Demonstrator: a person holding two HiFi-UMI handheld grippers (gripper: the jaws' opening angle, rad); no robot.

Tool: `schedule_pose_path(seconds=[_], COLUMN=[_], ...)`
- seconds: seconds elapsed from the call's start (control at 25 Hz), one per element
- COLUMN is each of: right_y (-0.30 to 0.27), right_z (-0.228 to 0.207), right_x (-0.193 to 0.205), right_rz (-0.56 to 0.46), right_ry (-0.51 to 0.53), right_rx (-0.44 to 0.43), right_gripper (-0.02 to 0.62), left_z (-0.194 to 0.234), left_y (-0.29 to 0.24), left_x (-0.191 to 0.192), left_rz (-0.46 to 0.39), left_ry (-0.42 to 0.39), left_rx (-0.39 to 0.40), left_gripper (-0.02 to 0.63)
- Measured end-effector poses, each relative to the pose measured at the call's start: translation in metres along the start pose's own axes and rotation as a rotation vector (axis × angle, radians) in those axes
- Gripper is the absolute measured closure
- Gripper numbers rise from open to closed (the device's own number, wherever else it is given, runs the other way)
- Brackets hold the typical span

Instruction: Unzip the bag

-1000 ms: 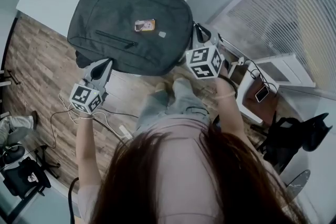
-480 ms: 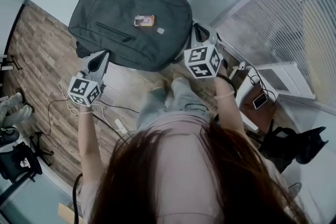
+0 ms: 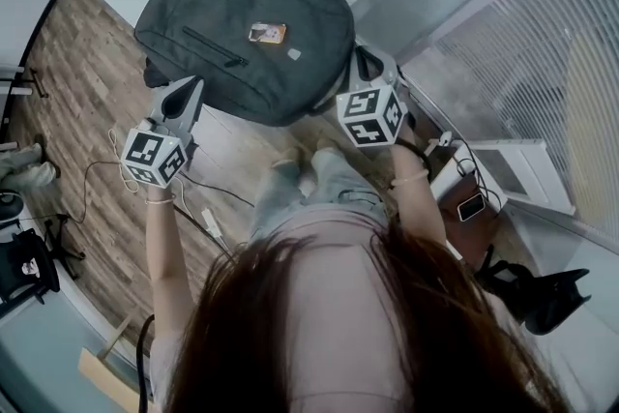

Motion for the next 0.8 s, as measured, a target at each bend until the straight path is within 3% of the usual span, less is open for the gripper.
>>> schedule_pose_path(seconds=[0.44,0.8], right_y=[-0.001,-0.001], right_z=[-0.002,-0.002], right_x=[0.001,0.001], right_rz=[-0.069,-0.103], right_ry=[0.031,0.014], right_rx=[-0.084,-0.112], right_gripper=[0.583,0.583], left_z=[-0.043,-0.083], left_y=[-0.007,-0.026], left_x=[-0.02,-0.041], left_rz=[-0.033,-0.026], left_ry=[0.044,0.025], left_rx=[-0.058,-0.012], left_gripper=[0.59,0.512])
Point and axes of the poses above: the fingertips, and each gripper's own axes: y backward along the fingers, z to its left, x out of its underside, the point moved 2 cm from there along y, backward along the fingers, and after that the axes turned 9 degrees about z, right-handed, at the moved point
